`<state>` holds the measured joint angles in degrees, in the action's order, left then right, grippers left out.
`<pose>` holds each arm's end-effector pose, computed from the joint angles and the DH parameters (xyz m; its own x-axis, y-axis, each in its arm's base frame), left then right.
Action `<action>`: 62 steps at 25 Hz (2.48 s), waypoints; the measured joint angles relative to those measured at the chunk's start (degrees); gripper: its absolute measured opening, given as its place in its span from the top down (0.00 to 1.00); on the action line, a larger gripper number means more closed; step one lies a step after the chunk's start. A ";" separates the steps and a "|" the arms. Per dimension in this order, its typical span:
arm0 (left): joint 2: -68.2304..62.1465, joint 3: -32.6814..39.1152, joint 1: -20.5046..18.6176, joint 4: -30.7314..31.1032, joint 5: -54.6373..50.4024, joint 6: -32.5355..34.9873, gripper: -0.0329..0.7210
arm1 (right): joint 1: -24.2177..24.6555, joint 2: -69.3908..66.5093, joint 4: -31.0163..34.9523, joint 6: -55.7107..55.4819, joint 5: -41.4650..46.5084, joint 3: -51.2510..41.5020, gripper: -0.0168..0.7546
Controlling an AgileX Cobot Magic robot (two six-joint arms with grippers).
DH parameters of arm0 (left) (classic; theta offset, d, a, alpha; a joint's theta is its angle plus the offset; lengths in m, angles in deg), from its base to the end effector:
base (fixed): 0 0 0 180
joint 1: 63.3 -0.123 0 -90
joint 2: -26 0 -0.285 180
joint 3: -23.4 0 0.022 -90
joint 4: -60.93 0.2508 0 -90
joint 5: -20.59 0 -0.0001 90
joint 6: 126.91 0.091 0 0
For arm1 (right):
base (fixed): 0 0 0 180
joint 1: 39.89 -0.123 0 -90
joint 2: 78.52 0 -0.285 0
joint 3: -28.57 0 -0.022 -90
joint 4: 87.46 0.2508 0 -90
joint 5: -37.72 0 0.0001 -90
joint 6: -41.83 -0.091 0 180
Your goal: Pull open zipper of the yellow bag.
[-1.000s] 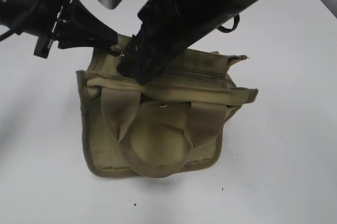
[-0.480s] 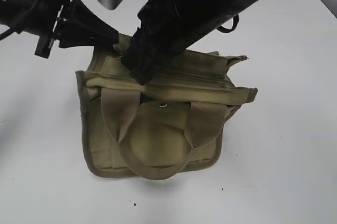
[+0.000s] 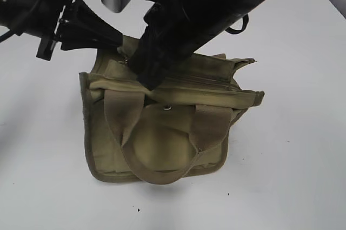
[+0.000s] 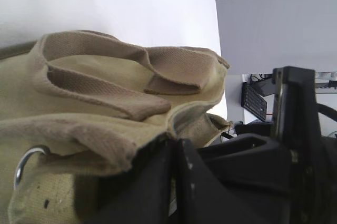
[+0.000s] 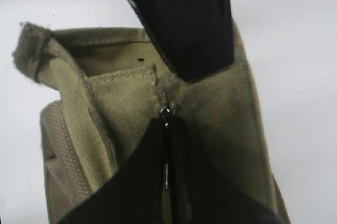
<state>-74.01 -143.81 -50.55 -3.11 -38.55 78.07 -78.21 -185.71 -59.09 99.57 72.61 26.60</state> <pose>0.2956 -0.1389 0.2772 -0.9715 -0.0192 -0.2361 0.1843 0.5648 -0.8044 0.2857 0.2574 0.2659 -0.0966 -0.7595 -0.6432 -0.9459 0.2712 -0.1782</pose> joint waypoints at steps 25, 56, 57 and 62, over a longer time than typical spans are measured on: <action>0.93 0.00 0.02 0.89 0.07 0.84 0.96 | 16.63 3.04 -12.92 -24.13 26.83 0.23 0.98; 28.96 -0.01 0.02 34.71 -0.87 -8.09 0.31 | 18.36 27.46 -11.72 -40.33 34.25 -17.08 0.20; 31.34 -0.01 0.02 38.22 -2.53 -10.57 0.31 | 18.36 30.06 -11.72 -40.62 34.12 -19.62 0.20; 48.28 4.66 0.02 53.77 -8.10 -18.74 0.31 | 18.36 43.79 -12.19 -41.10 32.52 -30.19 0.21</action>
<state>-25.74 -139.15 -50.53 50.66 -46.65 59.33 -59.85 -141.93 -71.28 58.47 105.13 -3.60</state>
